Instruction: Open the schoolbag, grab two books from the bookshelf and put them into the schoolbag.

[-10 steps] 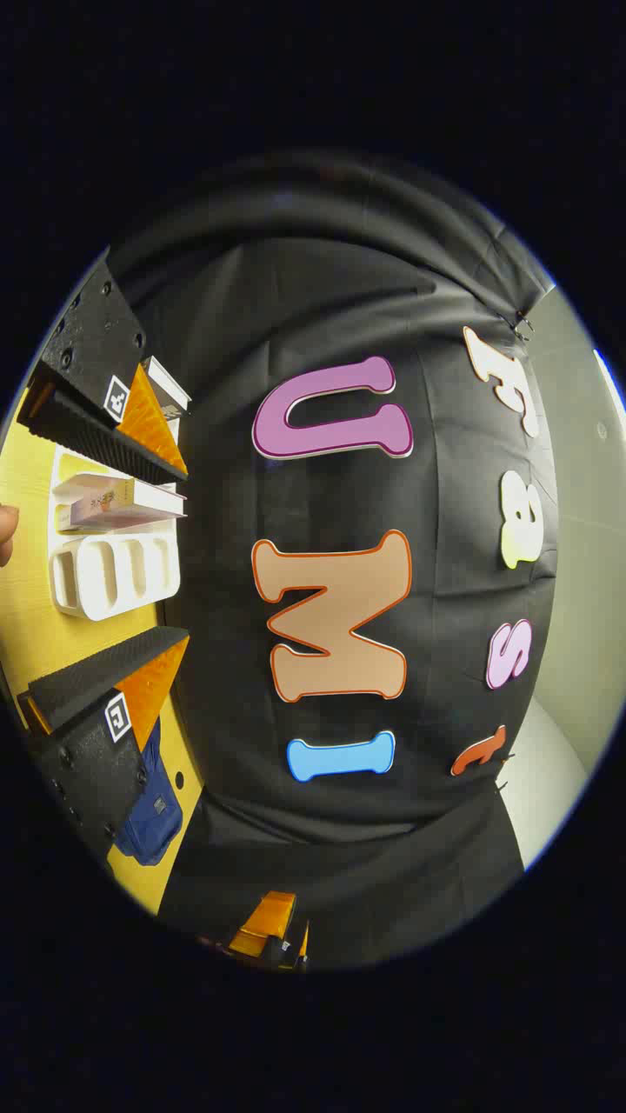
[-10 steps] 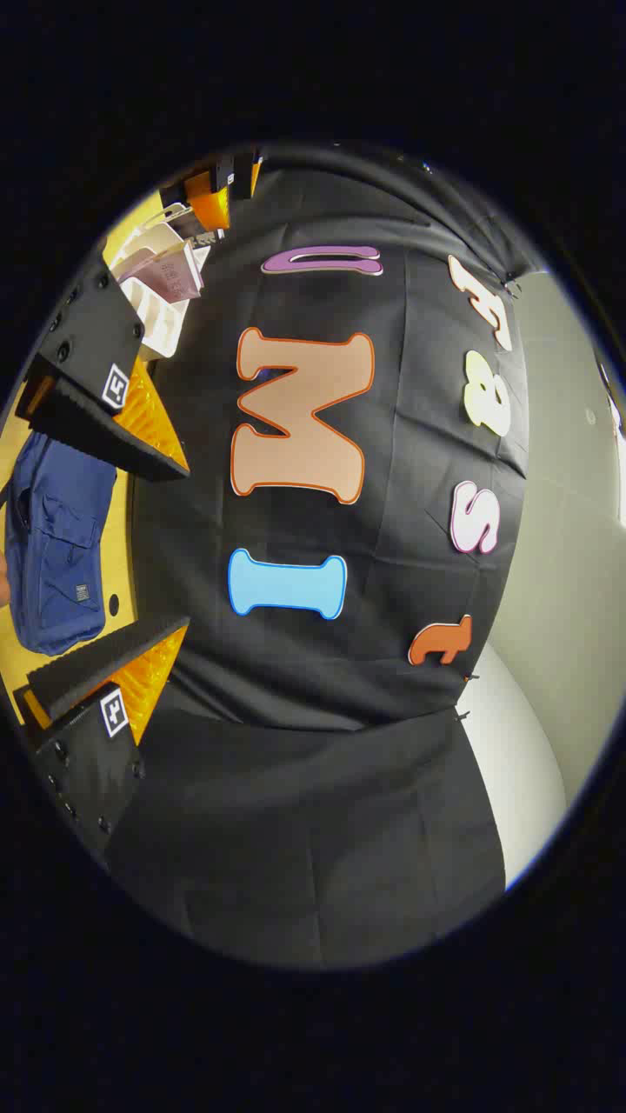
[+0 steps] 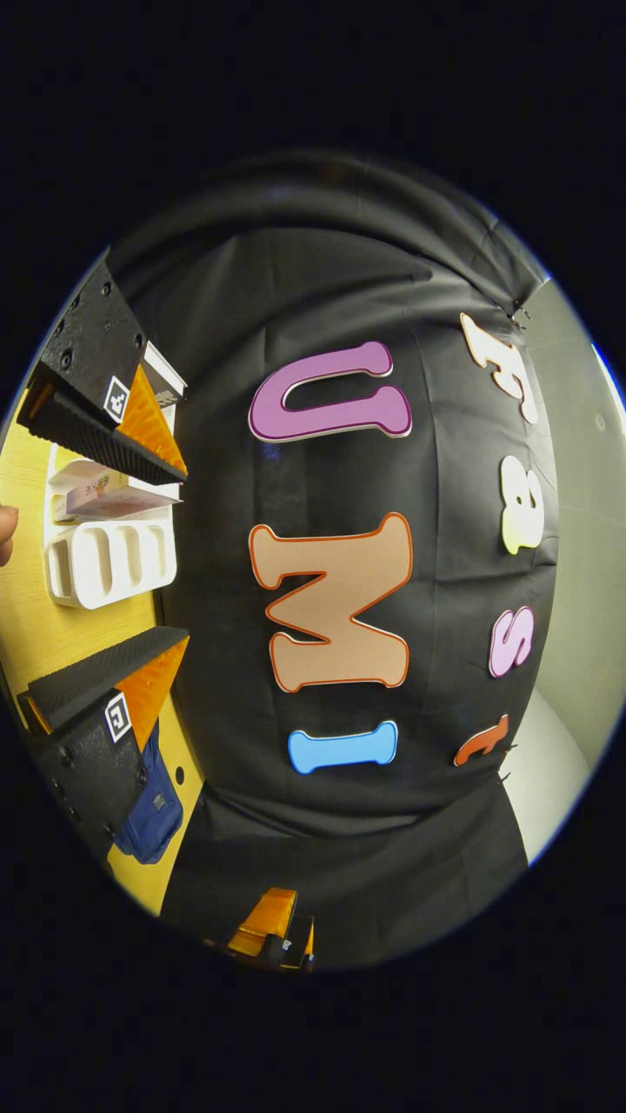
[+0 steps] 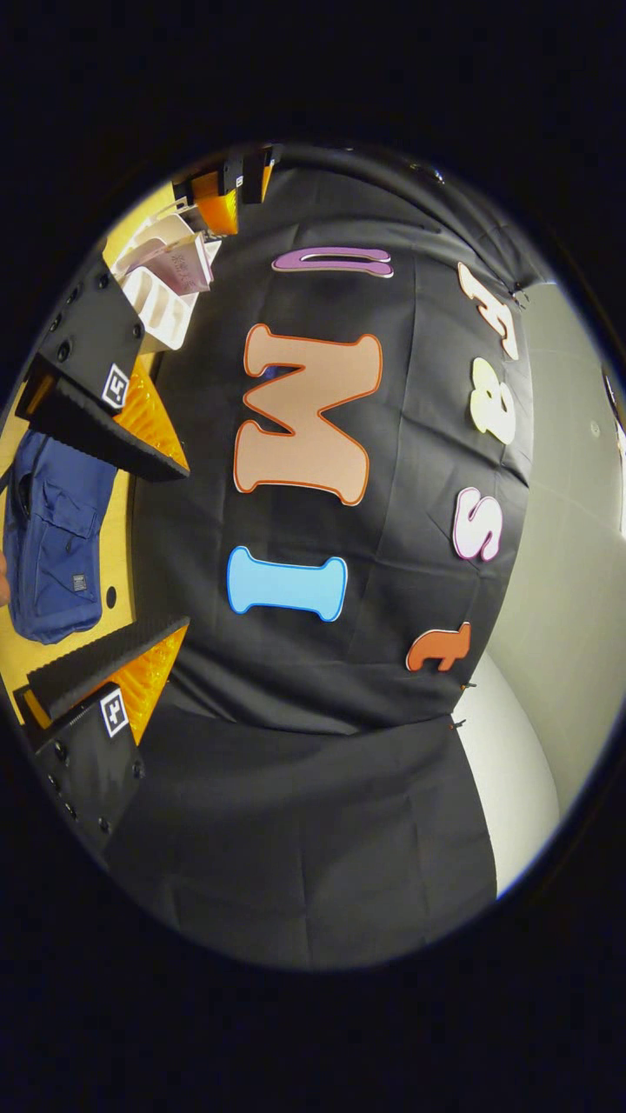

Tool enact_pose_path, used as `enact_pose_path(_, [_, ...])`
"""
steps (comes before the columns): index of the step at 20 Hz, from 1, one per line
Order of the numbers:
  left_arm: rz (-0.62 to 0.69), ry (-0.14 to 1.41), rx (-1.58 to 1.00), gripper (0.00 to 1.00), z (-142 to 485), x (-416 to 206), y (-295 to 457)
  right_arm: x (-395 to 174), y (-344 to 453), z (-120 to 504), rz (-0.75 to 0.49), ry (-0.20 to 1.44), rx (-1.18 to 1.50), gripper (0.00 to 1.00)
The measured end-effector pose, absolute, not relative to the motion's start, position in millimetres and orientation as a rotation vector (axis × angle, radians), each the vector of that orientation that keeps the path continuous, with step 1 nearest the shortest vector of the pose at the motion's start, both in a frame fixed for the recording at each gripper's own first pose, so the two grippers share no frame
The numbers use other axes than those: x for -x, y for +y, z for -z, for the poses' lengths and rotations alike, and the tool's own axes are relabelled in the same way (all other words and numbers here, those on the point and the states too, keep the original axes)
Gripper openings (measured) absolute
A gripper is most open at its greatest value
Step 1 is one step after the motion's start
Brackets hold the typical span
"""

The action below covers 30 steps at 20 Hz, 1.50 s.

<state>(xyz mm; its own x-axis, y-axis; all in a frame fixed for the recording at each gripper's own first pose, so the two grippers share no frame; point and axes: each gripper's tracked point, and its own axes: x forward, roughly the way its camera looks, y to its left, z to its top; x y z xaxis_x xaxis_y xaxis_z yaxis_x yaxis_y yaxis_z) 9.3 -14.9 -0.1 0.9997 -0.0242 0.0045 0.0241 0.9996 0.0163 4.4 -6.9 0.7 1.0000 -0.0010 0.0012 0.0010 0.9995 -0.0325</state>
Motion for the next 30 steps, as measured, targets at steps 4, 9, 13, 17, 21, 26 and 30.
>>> enact_pose_path(4, [0.018,0.003,-0.018,0.97,3,-9,-14,-6,-8,2,0.006,0.002,0.026,0.94])
enact_pose_path(9, [-0.003,0.011,-0.020,0.96,5,-10,-8,-10,3,8,-0.038,0.019,0.019,0.94])
enact_pose_path(13, [-0.022,0.012,-0.025,0.96,5,-10,-1,-15,44,45,-0.231,0.148,0.123,0.96])
enact_pose_path(17, [-0.049,0.014,-0.035,0.96,6,-9,10,-20,83,80,-0.386,0.201,0.326,0.94])
enact_pose_path(21, [-0.087,0.032,-0.036,0.97,12,-7,24,-26,124,124,-0.540,0.252,0.479,0.97])
enact_pose_path(26, [-0.139,0.035,-0.041,0.97,13,2,42,-17,147,205,-0.722,0.392,0.707,1.00])
enact_pose_path(30, [-0.181,0.052,-0.036,0.97,17,10,55,-12,150,260,-0.810,0.498,0.875,0.98])
